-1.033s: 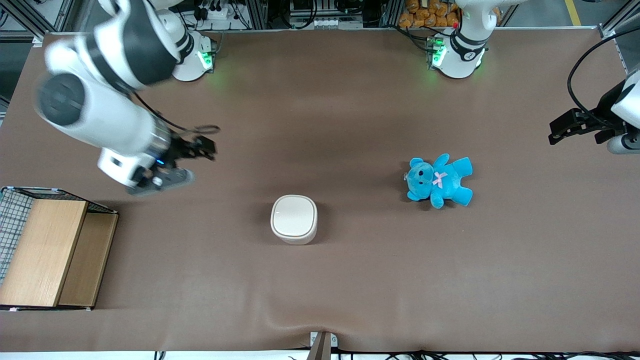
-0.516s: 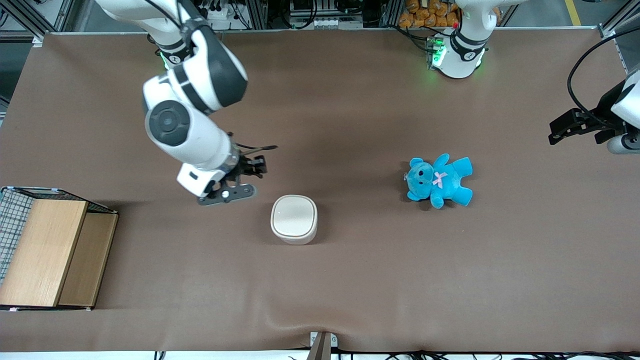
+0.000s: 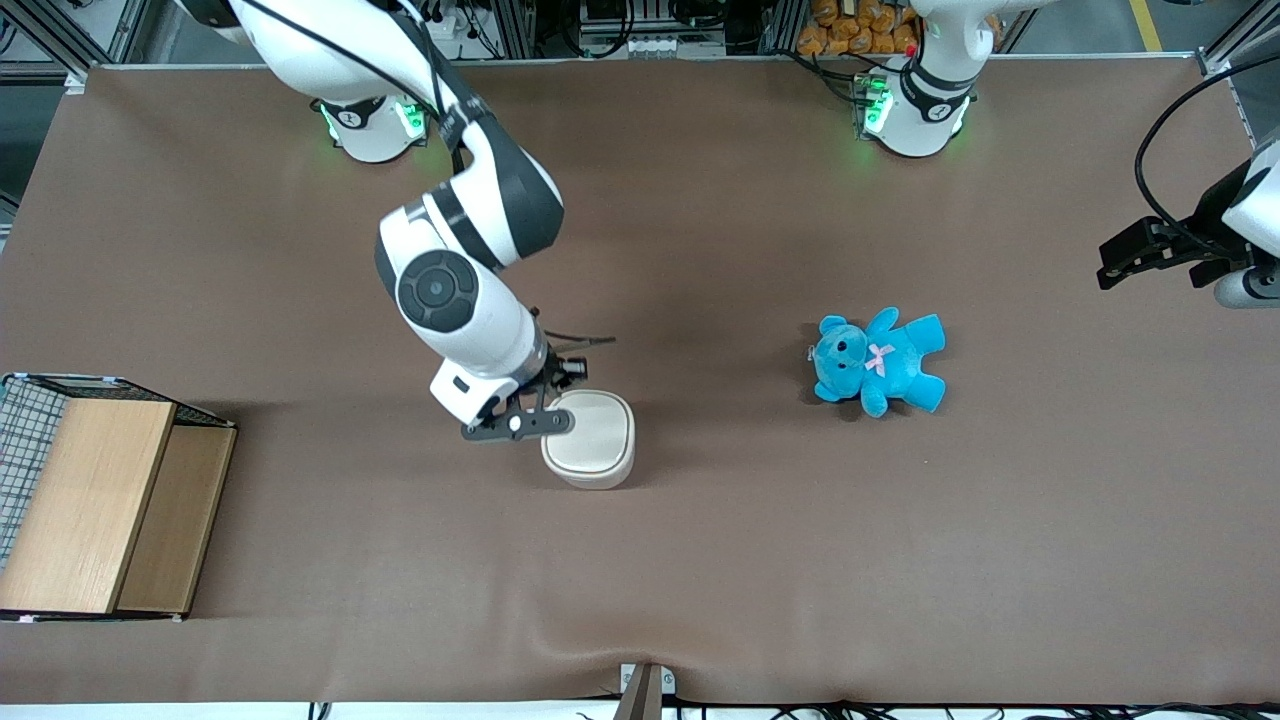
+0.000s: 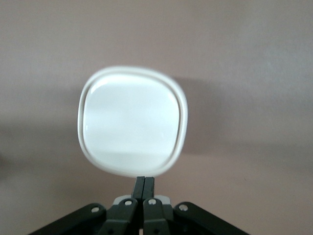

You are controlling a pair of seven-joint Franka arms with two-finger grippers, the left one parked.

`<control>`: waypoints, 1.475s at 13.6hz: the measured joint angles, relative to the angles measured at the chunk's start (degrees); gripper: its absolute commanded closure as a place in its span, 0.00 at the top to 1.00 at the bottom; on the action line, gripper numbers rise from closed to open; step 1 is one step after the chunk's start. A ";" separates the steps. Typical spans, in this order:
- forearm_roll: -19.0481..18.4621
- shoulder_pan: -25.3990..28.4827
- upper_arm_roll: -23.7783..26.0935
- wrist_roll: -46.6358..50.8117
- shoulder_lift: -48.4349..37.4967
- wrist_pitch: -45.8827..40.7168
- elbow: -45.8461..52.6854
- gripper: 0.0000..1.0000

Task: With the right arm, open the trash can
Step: 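Lower the right gripper and grip the lid's edge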

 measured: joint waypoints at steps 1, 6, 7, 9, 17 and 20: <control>-0.02 0.00 -0.12 0.69 1.00 0.89 0.48 0.00; -0.17 -0.05 -0.51 1.65 3.17 2.21 1.04 0.00; -0.17 -0.02 -0.50 1.67 3.42 2.24 1.04 0.00; -0.17 -0.02 -0.51 1.76 4.02 2.32 1.04 0.00; -0.17 -0.04 -0.57 1.82 6.08 4.00 1.15 0.00; -0.17 -0.07 -0.57 1.98 6.12 4.06 1.15 0.00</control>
